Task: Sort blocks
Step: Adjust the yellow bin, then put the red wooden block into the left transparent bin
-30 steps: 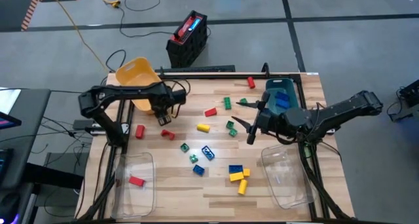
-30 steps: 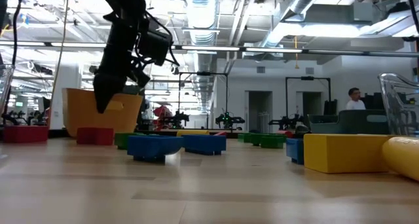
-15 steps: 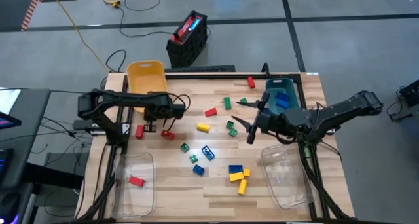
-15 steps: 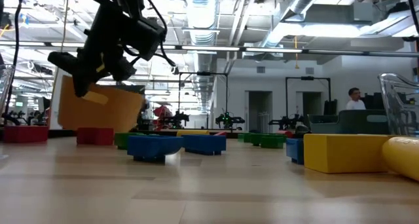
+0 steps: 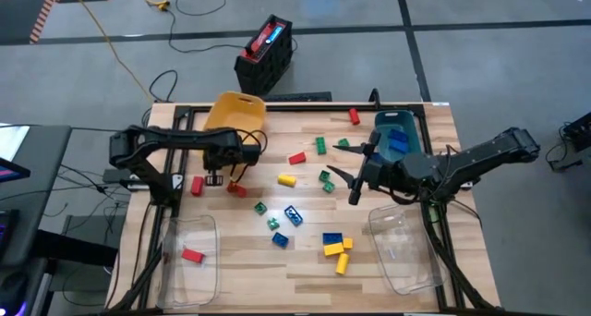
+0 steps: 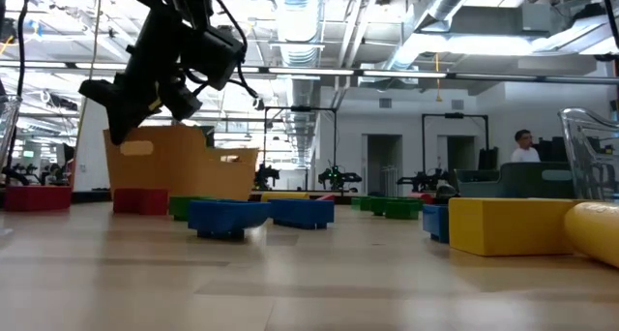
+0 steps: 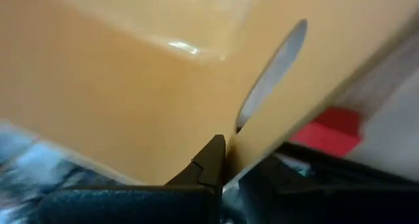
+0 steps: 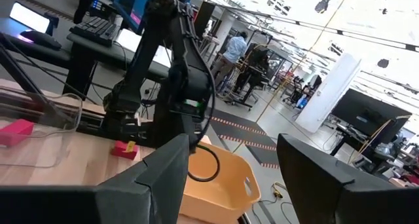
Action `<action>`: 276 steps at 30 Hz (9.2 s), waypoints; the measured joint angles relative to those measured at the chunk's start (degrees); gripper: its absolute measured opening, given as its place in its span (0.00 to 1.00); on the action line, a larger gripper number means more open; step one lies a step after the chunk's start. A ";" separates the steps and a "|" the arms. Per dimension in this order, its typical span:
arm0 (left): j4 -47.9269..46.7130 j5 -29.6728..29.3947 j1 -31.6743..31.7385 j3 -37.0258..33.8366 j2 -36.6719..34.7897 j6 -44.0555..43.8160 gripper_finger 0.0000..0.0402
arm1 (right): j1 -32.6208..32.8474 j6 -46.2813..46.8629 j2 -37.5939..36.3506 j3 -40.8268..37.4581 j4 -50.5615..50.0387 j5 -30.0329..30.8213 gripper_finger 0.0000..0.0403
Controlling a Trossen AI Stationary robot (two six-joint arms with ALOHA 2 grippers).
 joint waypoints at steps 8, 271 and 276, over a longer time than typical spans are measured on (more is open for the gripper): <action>0.68 6.05 3.07 -0.02 0.12 -1.77 0.07 | 0.00 -0.10 0.00 0.00 0.02 0.00 0.62; 22.16 15.89 -25.23 -7.97 1.96 -11.79 0.48 | 0.18 2.67 -0.04 0.02 -1.75 1.44 0.62; 22.26 16.60 -25.10 -7.86 4.02 -10.86 0.48 | 0.37 2.65 -0.04 0.02 -1.79 1.40 0.62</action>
